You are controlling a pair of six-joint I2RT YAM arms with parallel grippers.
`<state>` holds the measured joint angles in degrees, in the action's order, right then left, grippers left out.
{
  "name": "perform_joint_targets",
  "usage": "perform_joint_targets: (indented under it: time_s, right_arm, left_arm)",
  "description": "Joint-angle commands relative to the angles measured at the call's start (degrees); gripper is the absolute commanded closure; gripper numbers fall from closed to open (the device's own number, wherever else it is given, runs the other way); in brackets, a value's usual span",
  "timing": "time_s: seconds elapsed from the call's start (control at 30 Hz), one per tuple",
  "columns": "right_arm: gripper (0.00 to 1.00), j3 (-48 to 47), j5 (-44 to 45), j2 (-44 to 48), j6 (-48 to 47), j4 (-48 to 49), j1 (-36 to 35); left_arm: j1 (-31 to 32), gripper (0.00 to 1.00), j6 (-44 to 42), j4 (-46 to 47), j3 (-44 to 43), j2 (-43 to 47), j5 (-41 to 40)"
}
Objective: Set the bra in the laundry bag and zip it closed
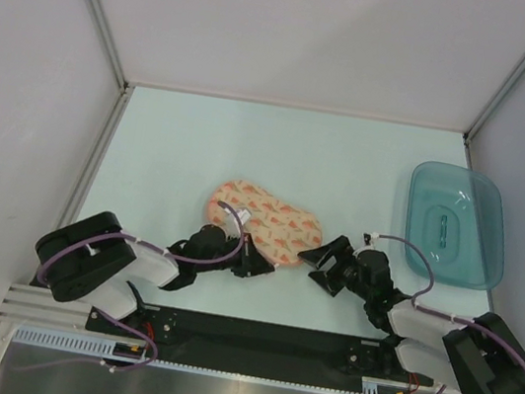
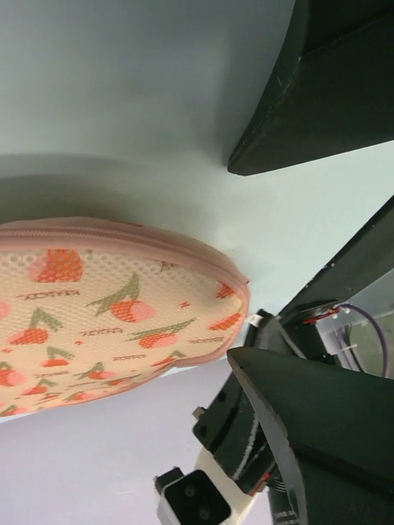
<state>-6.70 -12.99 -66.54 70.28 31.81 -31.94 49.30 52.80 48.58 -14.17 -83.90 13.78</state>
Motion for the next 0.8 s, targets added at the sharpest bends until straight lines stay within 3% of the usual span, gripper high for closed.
perform_joint_targets:
  time_s: [0.0,0.17,0.2,0.27,0.3,0.37,0.43,0.6,0.77]
  right_arm:
    - [0.09,0.4,8.9,1.3,3.0,0.6,-2.5]
    - [0.20,-1.5,7.1,-4.5,3.9,6.7,-3.5]
    - [0.32,-1.3,6.9,-7.0,4.9,8.3,-3.7]
    - [0.42,-1.1,6.3,-9.1,5.7,12.6,-4.2]
    - [0.52,-1.0,6.0,-10.6,6.2,13.7,-4.3]
    - [0.57,-0.2,5.6,-11.5,6.9,15.8,-4.4]
    - [0.69,1.0,5.5,-11.4,7.1,17.0,-3.8]
    - [0.90,2.0,1.9,-7.2,4.6,12.9,1.1]
    - [0.99,0.5,-3.6,0.1,-2.6,4.1,10.0]
  left_arm:
    - [2.3,1.00,1.6,3.9,-2.5,-0.2,0.5]
    - [4.0,1.00,2.0,3.1,-2.9,0.5,-0.4]
    - [4.2,1.00,1.9,2.2,-3.0,0.8,-1.0]
    - [4.5,1.00,1.6,1.3,-2.9,1.1,-1.6]
    - [4.4,1.00,1.6,0.6,-2.7,1.5,-2.1]
    - [4.4,1.00,1.4,-0.3,-2.3,1.7,-2.8]
    - [4.3,1.00,0.8,-2.0,-2.0,2.1,-3.8]
    - [1.0,1.00,-0.2,-3.1,1.8,3.0,-3.9]
    - [-6.3,1.00,-2.7,-3.9,6.3,6.7,-1.3]
